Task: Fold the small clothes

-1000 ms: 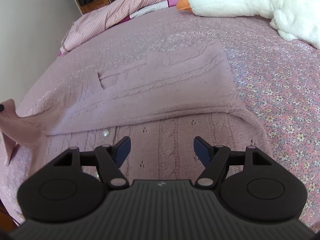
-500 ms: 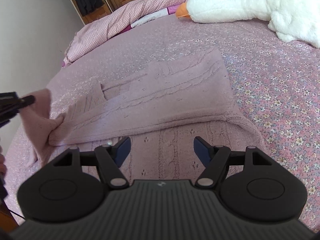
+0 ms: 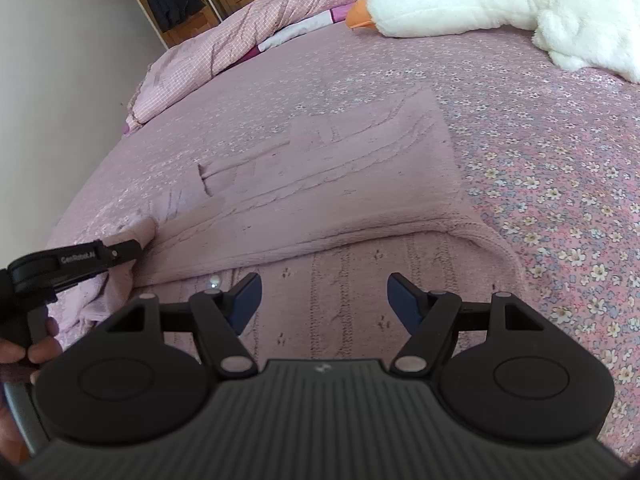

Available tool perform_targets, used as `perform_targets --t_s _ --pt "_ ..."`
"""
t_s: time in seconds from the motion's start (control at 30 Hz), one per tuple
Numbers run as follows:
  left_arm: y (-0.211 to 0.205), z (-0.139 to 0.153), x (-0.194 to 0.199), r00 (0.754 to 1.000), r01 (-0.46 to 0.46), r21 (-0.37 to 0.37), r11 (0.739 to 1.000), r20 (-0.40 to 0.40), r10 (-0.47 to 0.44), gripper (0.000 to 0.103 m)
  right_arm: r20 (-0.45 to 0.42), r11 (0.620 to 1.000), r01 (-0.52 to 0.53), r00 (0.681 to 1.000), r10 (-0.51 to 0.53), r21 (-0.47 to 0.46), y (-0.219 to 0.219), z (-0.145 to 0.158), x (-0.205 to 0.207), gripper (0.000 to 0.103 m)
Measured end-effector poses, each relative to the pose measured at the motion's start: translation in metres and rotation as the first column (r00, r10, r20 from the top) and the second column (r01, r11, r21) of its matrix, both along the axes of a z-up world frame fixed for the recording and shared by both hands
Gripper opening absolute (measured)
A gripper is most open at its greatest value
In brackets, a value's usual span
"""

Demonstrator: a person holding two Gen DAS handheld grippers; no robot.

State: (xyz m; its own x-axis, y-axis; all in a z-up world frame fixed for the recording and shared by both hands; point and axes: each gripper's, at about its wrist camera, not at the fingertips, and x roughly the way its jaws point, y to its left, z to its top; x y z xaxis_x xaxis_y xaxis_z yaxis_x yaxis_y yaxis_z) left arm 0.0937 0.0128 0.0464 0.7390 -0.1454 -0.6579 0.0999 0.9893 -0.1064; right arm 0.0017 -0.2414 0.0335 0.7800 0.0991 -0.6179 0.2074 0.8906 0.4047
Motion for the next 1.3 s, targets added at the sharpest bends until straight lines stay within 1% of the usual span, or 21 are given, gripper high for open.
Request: perform_targets --t_s 0.03,0.13,0.33,0.4,0.5,0.63,0.73,0.87,0.97,1.0,1.03,1.07,1.1,1.13,1.2,1.3 --pt "0.002 0.002 0.0 1.0 0.005 -0.005 1.0 -0.005 -0.005 0.034 0.001 1.0 -0.004 1.0 0.004 -0.001 0.001 0.001 0.001 0.071" --pt "0.008 0.006 -0.006 1.0 0.003 -0.009 1.0 -0.019 -0.003 0.046 0.007 1.0 -0.022 1.0 0.022 -0.007 0.006 0.004 0.004 0.071" --pt "0.024 0.019 -0.026 0.999 -0.011 0.043 0.999 -0.03 0.012 0.053 0.013 0.996 -0.088 0.996 0.087 0.027 0.017 0.016 0.02 0.071" --pt "0.036 0.022 -0.035 0.999 -0.029 0.046 0.999 -0.029 0.031 0.054 0.015 0.991 -0.123 0.992 0.122 0.053 0.023 0.02 0.03 0.071" --pt "0.057 0.021 -0.047 0.996 -0.082 0.059 0.995 -0.036 0.084 0.054 0.017 0.98 -0.177 0.984 0.176 0.09 0.037 0.025 0.049 0.072" --pt "0.082 0.014 -0.054 0.988 -0.146 0.084 0.986 -0.046 0.15 0.054 -0.009 0.958 -0.252 0.967 0.256 0.139 0.063 0.027 0.087 0.072" --pt "0.097 0.006 -0.056 0.979 -0.188 0.081 0.979 -0.062 0.193 0.054 -0.033 0.943 -0.292 0.953 0.3 0.16 0.084 0.026 0.118 0.072" --pt "0.109 -0.005 -0.055 0.972 -0.214 0.081 0.973 -0.085 0.221 0.054 -0.062 0.923 -0.337 0.934 0.353 0.186 0.11 0.023 0.152 0.072" --pt "0.114 -0.012 -0.053 0.967 -0.227 0.083 0.97 -0.094 0.235 0.054 -0.107 0.91 -0.367 0.914 0.392 0.194 0.128 0.016 0.171 0.072" --pt "0.115 -0.014 -0.053 0.966 -0.231 0.081 0.97 -0.097 0.238 0.054 -0.115 0.904 -0.377 0.908 0.404 0.2 0.132 0.015 0.175 0.067" --pt "0.117 -0.016 -0.053 0.965 -0.235 0.077 0.969 -0.102 0.242 0.054 -0.108 0.89 -0.405 0.895 0.433 0.21 0.136 0.014 0.178 0.04" --pt "0.117 -0.019 -0.052 0.964 -0.239 0.075 0.968 -0.105 0.246 0.054 -0.099 0.872 -0.44 0.878 0.468 0.217 0.141 0.015 0.181 0.021" --pt "0.118 -0.021 -0.053 0.963 -0.241 0.073 0.968 -0.107 0.248 0.054 -0.092 0.866 -0.457 0.872 0.481 0.204 0.147 0.018 0.181 0.021" --pt "0.119 -0.022 -0.053 0.963 -0.242 0.072 0.968 -0.106 0.248 0.054 -0.074 0.862 -0.478 0.866 0.495 0.169 0.152 0.026 0.18 0.02" --pt "0.119 -0.023 -0.053 0.963 -0.243 0.078 0.967 -0.101 0.251 0.054 -0.002 0.849 -0.524 0.851 0.526 0.069 0.163 0.049 0.172 0.02" --pt "0.12 -0.024 -0.052 0.962 -0.248 0.083 0.965 -0.098 0.256 0.054 0.1 0.849 -0.529 0.844 0.527 -0.013 0.164 0.082 0.157 0.019"
